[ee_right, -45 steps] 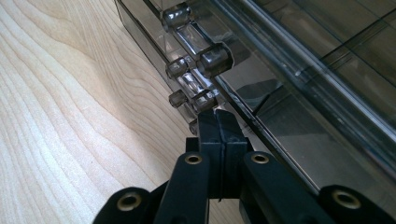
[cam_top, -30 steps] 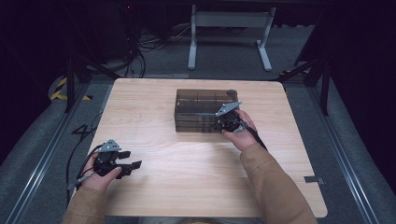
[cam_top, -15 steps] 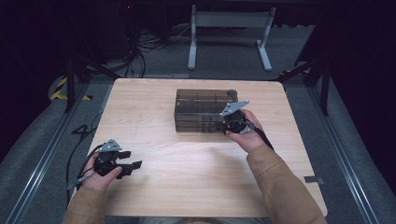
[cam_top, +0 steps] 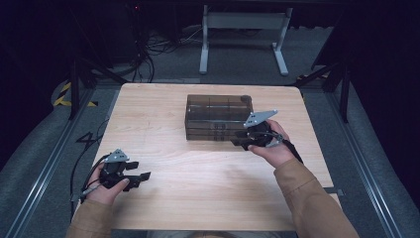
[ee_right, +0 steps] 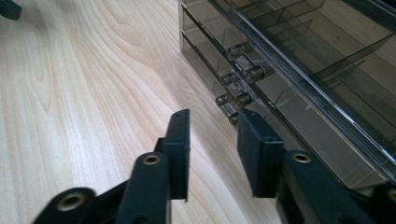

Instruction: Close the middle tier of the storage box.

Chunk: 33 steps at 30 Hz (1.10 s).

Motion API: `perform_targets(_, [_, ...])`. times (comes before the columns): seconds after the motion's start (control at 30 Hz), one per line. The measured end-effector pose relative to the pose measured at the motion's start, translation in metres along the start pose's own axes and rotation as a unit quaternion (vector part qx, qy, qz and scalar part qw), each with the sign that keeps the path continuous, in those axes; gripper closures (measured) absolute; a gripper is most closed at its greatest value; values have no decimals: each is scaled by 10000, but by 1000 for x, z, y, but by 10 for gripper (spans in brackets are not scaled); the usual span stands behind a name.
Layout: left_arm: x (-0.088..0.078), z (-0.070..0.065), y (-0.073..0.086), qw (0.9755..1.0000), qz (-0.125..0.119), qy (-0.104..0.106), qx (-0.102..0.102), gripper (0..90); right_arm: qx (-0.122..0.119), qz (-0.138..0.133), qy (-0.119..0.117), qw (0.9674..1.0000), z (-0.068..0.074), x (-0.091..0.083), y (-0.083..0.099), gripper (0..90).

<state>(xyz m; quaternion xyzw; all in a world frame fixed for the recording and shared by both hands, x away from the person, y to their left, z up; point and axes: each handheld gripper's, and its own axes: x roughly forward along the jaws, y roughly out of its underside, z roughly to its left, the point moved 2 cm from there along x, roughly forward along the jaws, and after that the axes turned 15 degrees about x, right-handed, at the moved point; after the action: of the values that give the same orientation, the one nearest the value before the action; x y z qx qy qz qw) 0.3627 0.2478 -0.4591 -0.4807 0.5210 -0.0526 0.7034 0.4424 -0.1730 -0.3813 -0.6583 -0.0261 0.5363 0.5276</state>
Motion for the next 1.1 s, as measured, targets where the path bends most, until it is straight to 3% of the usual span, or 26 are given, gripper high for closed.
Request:
perform_targets(0.27, [-2, -1, 2, 10000, 36, -28, 4, 330, 106, -52, -35, 9999, -6, -15, 14, 532])
perform_targets(0.53, [-4, -3, 2, 10000, 6, -18, -13, 327, 167, -48, -20, 9998, -13, -31, 29, 499])
perform_targets(0.87, [-4, -6, 0, 10000, -15, -6, 0, 320, 170, -29, -117, 9998, -7, -44, 52, 467])
perform_targets(1.1, [-4, -6, 0, 10000, -24, 13, 12, 321, 125, 35, -194, 9997, 1, -43, 67, 450])
